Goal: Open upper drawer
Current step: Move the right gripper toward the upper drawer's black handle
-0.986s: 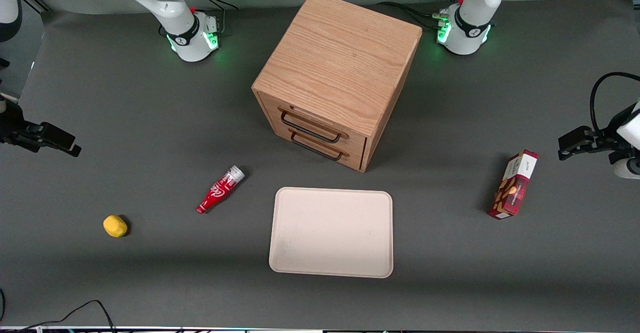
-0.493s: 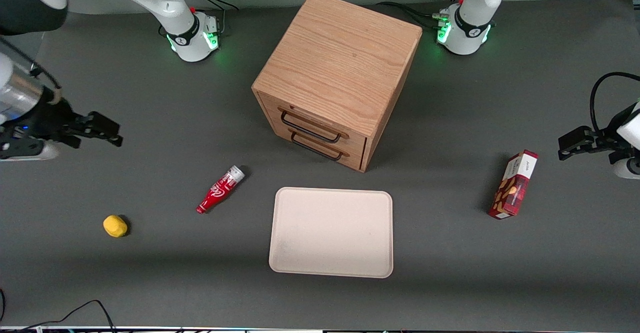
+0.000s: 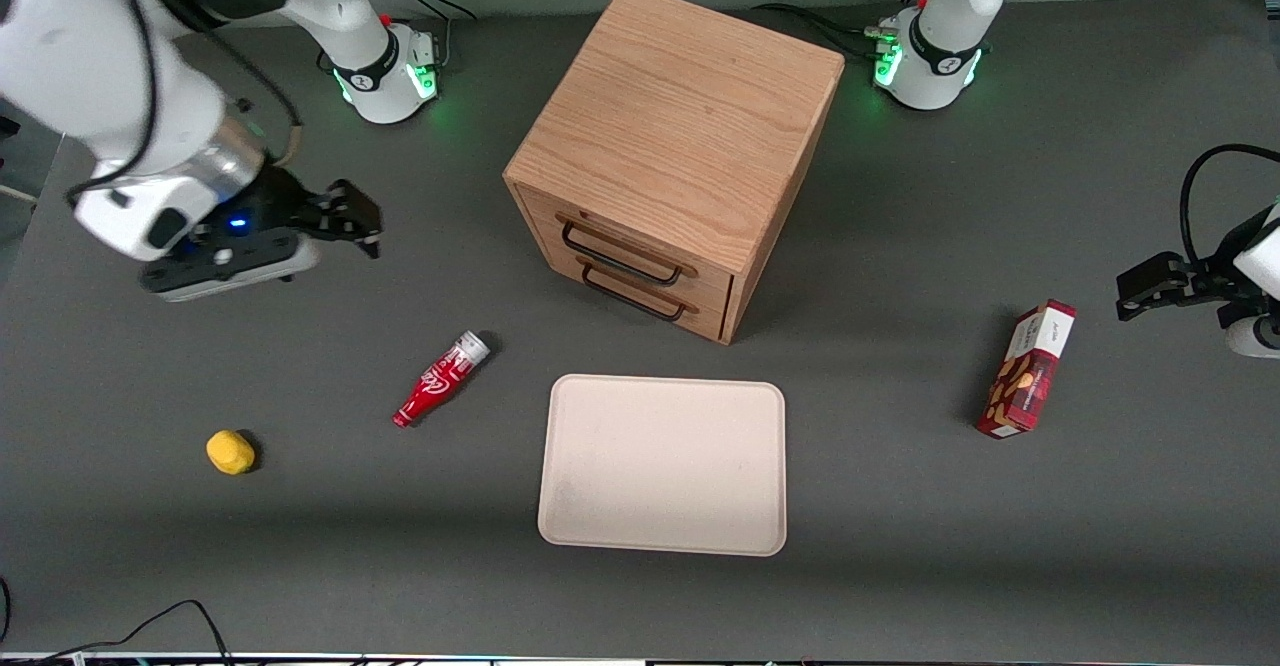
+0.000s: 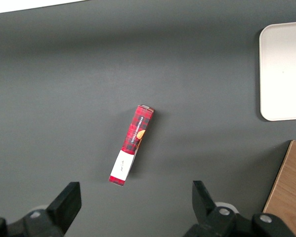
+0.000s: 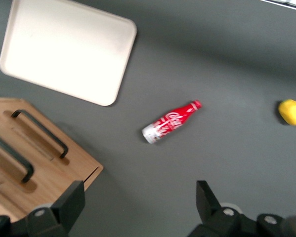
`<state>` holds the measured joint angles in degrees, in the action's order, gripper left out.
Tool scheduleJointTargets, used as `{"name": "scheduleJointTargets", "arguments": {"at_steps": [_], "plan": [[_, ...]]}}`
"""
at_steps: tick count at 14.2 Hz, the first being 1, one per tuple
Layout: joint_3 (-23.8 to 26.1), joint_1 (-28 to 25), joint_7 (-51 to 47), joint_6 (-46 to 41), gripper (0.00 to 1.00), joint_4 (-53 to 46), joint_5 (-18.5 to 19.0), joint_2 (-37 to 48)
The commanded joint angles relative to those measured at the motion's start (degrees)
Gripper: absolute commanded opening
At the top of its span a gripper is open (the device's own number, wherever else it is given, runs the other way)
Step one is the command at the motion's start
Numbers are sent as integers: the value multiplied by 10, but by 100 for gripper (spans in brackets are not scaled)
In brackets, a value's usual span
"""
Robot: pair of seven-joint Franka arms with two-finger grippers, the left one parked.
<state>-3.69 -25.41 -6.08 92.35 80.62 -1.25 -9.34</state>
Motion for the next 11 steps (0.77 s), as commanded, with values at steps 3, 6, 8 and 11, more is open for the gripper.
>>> {"name": "scheduleJointTargets", "arguments": {"at_steps": [3, 6, 8, 11], "plan": [[-27, -94, 32, -14, 100, -64, -9, -64], [-25, -104, 64, -13, 100, -94, -66, -111], [-25, -104, 102, -12, 100, -122, -95, -146], [-23, -104, 164, -6, 100, -136, -120, -176]]}}
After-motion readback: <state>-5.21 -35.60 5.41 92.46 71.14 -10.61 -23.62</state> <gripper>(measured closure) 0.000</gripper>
